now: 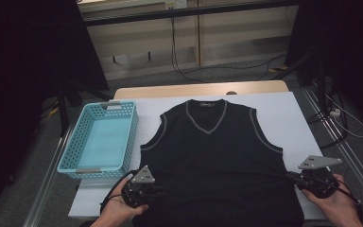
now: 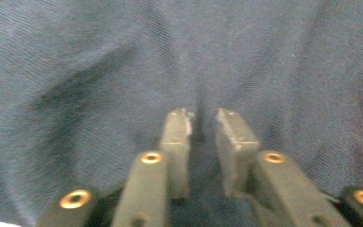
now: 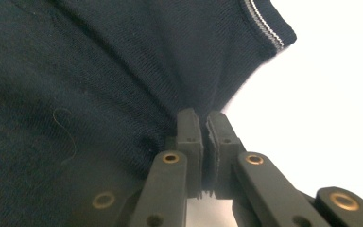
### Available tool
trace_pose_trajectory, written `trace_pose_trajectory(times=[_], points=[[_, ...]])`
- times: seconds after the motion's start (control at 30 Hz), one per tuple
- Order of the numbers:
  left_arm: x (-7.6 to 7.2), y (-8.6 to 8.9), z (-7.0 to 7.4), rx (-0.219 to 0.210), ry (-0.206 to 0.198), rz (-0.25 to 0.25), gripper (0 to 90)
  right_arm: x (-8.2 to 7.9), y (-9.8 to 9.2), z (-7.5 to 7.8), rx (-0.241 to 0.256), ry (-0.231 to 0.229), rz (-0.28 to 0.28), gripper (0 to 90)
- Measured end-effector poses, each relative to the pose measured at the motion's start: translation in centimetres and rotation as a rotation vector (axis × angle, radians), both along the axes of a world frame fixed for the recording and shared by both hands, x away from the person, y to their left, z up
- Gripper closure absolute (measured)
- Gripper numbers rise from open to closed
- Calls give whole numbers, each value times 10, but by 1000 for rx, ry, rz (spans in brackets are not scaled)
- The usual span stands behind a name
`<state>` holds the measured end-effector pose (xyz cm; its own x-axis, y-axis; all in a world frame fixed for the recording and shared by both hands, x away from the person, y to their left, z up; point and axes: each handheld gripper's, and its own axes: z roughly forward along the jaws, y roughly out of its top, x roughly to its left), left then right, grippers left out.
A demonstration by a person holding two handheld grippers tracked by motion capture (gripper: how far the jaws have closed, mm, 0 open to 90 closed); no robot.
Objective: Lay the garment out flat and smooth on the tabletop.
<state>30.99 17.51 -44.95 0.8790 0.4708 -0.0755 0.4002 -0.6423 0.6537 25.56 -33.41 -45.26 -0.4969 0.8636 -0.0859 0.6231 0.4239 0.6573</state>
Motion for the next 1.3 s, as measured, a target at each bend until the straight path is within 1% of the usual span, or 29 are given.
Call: trace_pose_trajectory(times=[0.03,0.07,0.13,0.2,0.27,0.33,0.37,0.4,0.5,0.53,0.57,0.6,0.63,0.67,0.7,0.73,0.77,0.83,0.87,0.9,0.93,0.97,1.0,1.1,1.13,1.2,1.23,1.27,1.3], points=[[1,1,1,-11,-3,10,676,-1,0,0,-3,0,-1,856],[1,3,2,-7,-17,9,661,-2,-1,1,-5,1,-2,856],[2,2,0,15,-43,12,641,-2,0,1,1,-7,3,849],[3,-1,-4,44,-49,-2,622,0,3,0,14,-17,11,823],[4,-6,-7,30,-50,-10,614,3,6,0,23,-28,14,752],[7,-12,-7,31,-47,-7,615,7,10,1,29,-45,18,681],[8,-15,-8,32,-54,-20,623,9,12,2,35,-54,20,635],[9,-18,-8,43,-71,-38,639,11,15,4,36,-62,28,616],[8,-25,-7,43,-60,-48,730,18,28,8,39,-76,64,556],[7,-25,-7,46,-54,-55,817,21,33,8,45,-79,78,547],[6,-26,-6,52,-53,-54,856,23,38,9,54,-76,98,546],[5,-27,-6,67,-64,-60,878,26,44,9,62,-74,119,539],[5,-27,-5,73,-62,-59,885,28,49,9,62,-67,138,523],[6,-28,-4,73,-61,-67,886,31,55,8,63,-59,156,505],[9,-28,-4,54,-49,-71,884,33,61,7,67,-52,179,490],[12,-28,-4,21,-32,-55,871,35,68,7,68,-45,194,478],[15,-29,-4,6,-19,-50,824,38,73,7,65,-44,210,459],[20,-32,-3,9,-39,-34,683,42,84,6,72,-35,242,438],[23,-35,-3,6,-34,-21,588,46,91,5,67,-27,256,417],[27,-38,-3,-4,-27,-7,496,50,97,4,52,-19,258,351],[31,-40,-3,-20,-21,3,463,54,103,4,41,-11,269,344],[33,-42,-4,-30,-31,23,439,57,109,4,40,-5,288,355],[34,-43,-5,-11,-58,31,412,60,113,4,36,0,302,344],[35,-46,-11,40,-111,39,316,65,120,-1,27,22,314,288],[35,-46,-12,37,-117,43,283,65,120,-3,18,29,316,291],[35,-47,-14,31,-131,54,267,64,118,-8,16,37,313,286],[34,-48,-15,25,-131,71,261,64,117,-10,32,35,311,300],[35,-47,-14,30,-117,73,260,63,114,-11,40,36,315,331],[34,-47,-15,27,-115,79,268,63,113,-10,46,39,314,369]])
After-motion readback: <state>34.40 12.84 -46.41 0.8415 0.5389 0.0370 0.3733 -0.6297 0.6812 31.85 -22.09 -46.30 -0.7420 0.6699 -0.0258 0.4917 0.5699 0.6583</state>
